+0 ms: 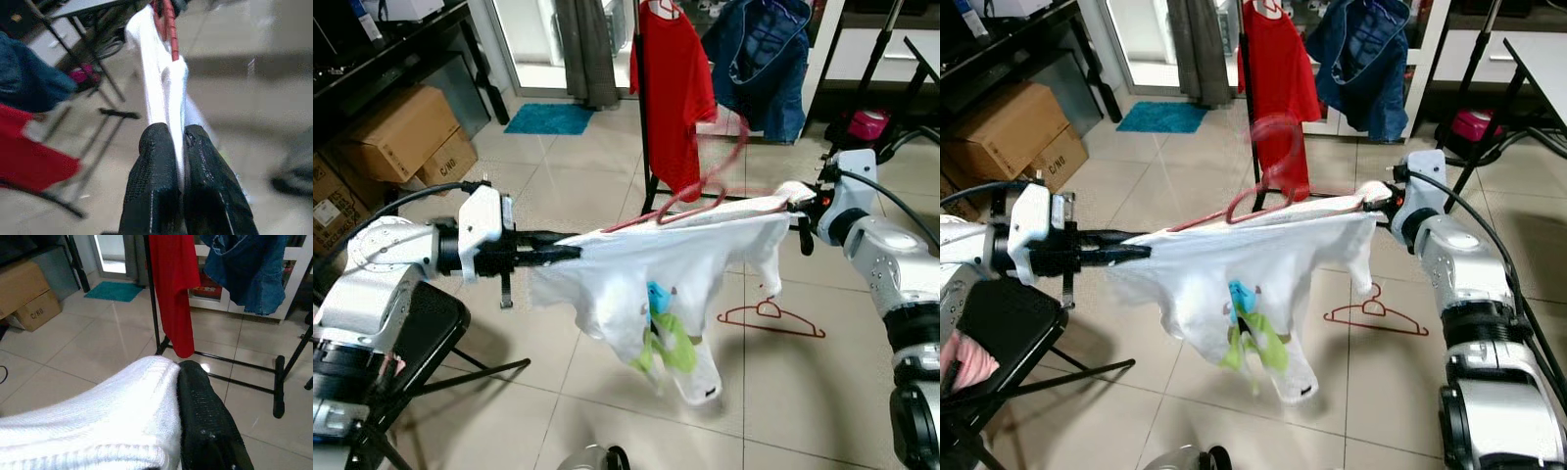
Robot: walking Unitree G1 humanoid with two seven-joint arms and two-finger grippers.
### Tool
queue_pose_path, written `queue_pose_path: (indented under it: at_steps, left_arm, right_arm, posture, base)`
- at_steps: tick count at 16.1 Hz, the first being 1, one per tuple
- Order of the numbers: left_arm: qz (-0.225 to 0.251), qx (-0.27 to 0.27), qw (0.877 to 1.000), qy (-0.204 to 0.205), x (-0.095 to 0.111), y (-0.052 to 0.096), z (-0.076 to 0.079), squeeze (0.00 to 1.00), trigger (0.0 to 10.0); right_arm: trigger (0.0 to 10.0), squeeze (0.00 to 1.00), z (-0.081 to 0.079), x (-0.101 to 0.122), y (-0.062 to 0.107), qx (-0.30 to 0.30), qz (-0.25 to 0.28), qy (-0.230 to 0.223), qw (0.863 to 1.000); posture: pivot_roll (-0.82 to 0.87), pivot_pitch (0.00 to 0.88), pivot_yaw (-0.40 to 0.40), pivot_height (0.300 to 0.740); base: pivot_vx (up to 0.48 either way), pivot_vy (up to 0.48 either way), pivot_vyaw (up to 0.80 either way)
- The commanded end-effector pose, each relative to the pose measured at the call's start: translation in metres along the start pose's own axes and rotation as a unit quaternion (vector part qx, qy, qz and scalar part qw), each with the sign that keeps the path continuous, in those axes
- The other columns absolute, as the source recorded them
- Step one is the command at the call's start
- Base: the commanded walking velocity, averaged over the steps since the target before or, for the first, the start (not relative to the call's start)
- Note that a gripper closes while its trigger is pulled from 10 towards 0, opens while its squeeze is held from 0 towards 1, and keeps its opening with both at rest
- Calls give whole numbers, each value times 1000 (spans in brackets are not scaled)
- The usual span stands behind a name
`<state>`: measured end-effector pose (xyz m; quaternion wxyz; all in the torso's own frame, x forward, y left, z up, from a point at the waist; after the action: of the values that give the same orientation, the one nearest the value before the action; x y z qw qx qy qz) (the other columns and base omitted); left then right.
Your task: Hang hanger
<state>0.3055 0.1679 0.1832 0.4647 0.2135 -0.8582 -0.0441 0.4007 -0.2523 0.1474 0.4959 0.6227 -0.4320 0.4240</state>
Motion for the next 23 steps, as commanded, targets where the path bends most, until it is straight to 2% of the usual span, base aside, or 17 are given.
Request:
queue_pose_path:
  at_steps: [1,2,3,4,6,7,8,9,11,13,14,15,18,20,21,22,23]
  left_arm:
    - [-123,29,992,22,-35,62,-1,0,0]
    - [-127,18,991,25,-37,62,3,0,0]
    - [-134,-5,991,30,-40,63,14,0,0]
    - [-136,-7,990,30,-41,63,16,0,0]
    - [-233,38,971,-34,-65,72,5,0,0]
    - [-245,61,965,-72,-66,74,-3,0,0]
    - [-229,77,967,-79,-64,72,-7,0,0]
    - [-191,88,974,-80,-57,67,-6,0,0]
    - [-173,84,978,-77,-57,63,1,0,0]
    - [-233,69,967,-78,-75,68,8,0,0]
    - [-283,56,956,-60,-95,72,15,0,0]
    - [-289,55,954,-58,-97,72,16,0,0]
    - [-261,96,960,-40,-94,60,4,0,0]
    - [-218,118,968,-29,-86,44,-3,0,0]
    - [-201,117,972,-27,-83,33,-4,0,0]
    - [-196,108,974,-26,-84,25,-3,0,0]
    - [-205,95,974,-24,-88,20,0,0,0]
  right_arm:
    - [0,0,99,20,46,-177,14,1,984]
    - [0,0,99,20,46,-177,14,2,984]
    - [0,0,101,21,46,-177,16,1,984]
    - [0,0,101,21,46,-177,16,1,984]
    - [0,0,102,23,46,-174,21,1,984]
    - [0,0,101,24,46,-172,24,1,985]
    - [0,0,101,24,46,-171,25,1,985]
    - [0,0,102,24,46,-170,25,2,985]
    - [0,0,103,23,47,-171,23,4,985]
    - [0,0,105,23,48,-171,22,8,985]
    - [0,0,103,23,47,-163,20,14,986]
    - [0,0,102,24,47,-159,20,15,987]
    - [0,0,91,21,45,-130,10,28,991]
    - [0,0,80,13,44,-108,-8,40,993]
    - [8471,0,73,7,44,-98,-18,51,994]
    - [10000,0,63,2,45,-86,-19,43,995]
    - [10000,0,51,-2,47,-69,-23,38,997]
  posture:
    - [-103,45,150,740]
    - [-103,45,150,740]
    - [-105,44,152,740]
    - [-105,44,152,740]
    - [-106,42,151,740]
    - [-107,41,152,740]
    - [-107,40,153,740]
    - [-110,39,156,740]
    - [-111,38,157,740]
    - [-112,35,154,740]
    - [-112,32,152,740]
    - [-113,31,152,740]
    - [-111,31,149,740]
    - [-112,31,149,740]
    - [-112,32,148,740]
    - [-114,31,151,740]
    - [-116,30,154,740]
  base:
    - [0,0,0]
    - [0,0,0]
    - [0,0,0]
    - [0,0,0]
    - [0,0,0]
    - [0,0,0]
    - [0,0,0]
    - [0,0,0]
    - [0,0,0]
    - [0,0,0]
    - [0,0,0]
    - [0,0,0]
    - [0,0,0]
    - [0,0,0]
    - [0,0,0]
    - [0,0,0]
    - [0,0,0]
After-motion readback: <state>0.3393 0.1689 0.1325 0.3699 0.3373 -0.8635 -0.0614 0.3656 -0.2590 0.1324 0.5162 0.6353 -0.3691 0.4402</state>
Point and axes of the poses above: a point about 5 cm out from each wrist's last joint towards the gripper, its own y axis pointing back from the gripper into the wrist, its own x axis along the axis of the wrist's last joint, z = x × y, the point moved 4 cm from there along -y, pointing out of the wrist towards the gripper, and after that the axes turned 10 degrees about -y, right-handed, at the moved point
